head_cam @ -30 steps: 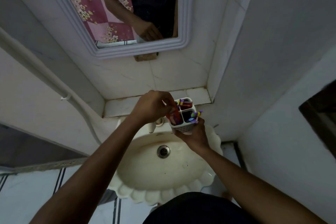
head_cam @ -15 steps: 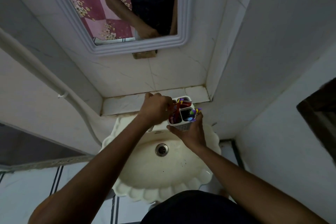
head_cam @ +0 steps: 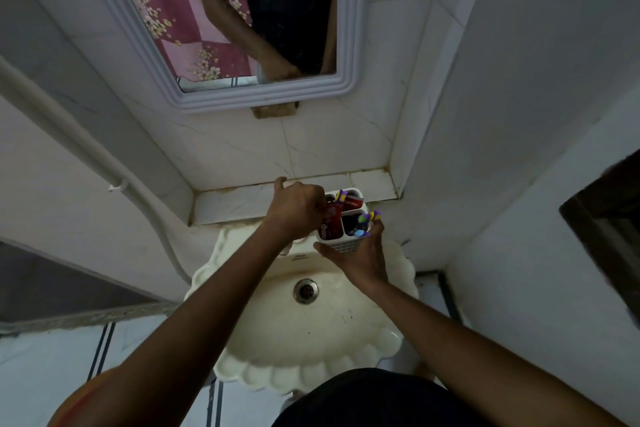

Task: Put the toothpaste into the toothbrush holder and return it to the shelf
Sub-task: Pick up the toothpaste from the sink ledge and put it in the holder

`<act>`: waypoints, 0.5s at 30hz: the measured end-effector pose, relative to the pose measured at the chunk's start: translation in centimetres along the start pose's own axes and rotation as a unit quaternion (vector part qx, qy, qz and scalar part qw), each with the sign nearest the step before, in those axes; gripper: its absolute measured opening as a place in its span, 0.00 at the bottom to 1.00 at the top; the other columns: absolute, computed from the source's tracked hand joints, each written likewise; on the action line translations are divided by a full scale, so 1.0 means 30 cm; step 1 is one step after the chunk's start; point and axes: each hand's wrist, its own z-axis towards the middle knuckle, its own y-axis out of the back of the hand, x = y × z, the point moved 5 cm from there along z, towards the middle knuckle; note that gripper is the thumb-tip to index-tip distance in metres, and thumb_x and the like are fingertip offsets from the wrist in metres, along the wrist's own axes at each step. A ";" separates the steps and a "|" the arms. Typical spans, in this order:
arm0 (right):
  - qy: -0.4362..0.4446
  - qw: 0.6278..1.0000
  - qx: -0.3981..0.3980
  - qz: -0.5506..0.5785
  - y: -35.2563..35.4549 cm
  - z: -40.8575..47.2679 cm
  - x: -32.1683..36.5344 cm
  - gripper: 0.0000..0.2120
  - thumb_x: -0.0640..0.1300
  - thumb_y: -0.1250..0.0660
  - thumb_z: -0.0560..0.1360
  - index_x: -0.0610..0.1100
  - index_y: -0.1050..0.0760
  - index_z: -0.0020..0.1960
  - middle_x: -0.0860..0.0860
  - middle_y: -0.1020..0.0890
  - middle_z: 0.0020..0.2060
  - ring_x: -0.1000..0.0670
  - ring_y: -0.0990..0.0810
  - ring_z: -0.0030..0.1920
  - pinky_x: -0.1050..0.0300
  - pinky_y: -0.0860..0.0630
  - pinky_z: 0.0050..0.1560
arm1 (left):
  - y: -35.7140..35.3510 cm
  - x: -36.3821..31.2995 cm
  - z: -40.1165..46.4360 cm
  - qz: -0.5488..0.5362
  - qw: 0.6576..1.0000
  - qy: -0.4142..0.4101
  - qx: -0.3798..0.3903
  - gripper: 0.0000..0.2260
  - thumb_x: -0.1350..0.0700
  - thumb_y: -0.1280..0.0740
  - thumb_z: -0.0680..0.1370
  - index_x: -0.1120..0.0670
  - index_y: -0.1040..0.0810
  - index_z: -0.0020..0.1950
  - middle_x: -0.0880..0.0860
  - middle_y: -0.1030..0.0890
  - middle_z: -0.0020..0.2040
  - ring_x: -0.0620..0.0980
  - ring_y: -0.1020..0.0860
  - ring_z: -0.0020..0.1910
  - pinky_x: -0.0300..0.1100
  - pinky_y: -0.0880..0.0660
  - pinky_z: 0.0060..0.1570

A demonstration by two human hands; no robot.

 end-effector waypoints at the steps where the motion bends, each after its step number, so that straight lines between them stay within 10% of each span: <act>1: -0.001 1.000 -0.005 0.004 0.000 -0.009 0.002 0.74 0.74 0.10 0.55 0.56 0.50 0.87 0.48 0.24 0.80 0.45 0.18 0.77 0.41 0.15 0.72 | -0.002 0.009 -0.003 -0.014 1.000 0.004 0.001 0.09 0.50 0.32 0.82 0.51 0.15 0.57 0.49 0.12 0.51 0.53 0.16 0.57 0.62 0.45 0.78; 15: -0.020 0.994 -0.106 0.008 -0.071 -0.071 0.110 0.65 0.63 0.08 0.62 0.52 0.43 0.86 0.49 0.21 0.77 0.42 0.19 0.75 0.41 0.17 0.72 | 0.030 0.181 -0.143 -0.267 0.949 0.048 -0.160 0.11 0.43 0.33 0.83 0.48 0.16 0.57 0.41 0.15 0.53 0.45 0.17 0.57 0.59 0.23 0.65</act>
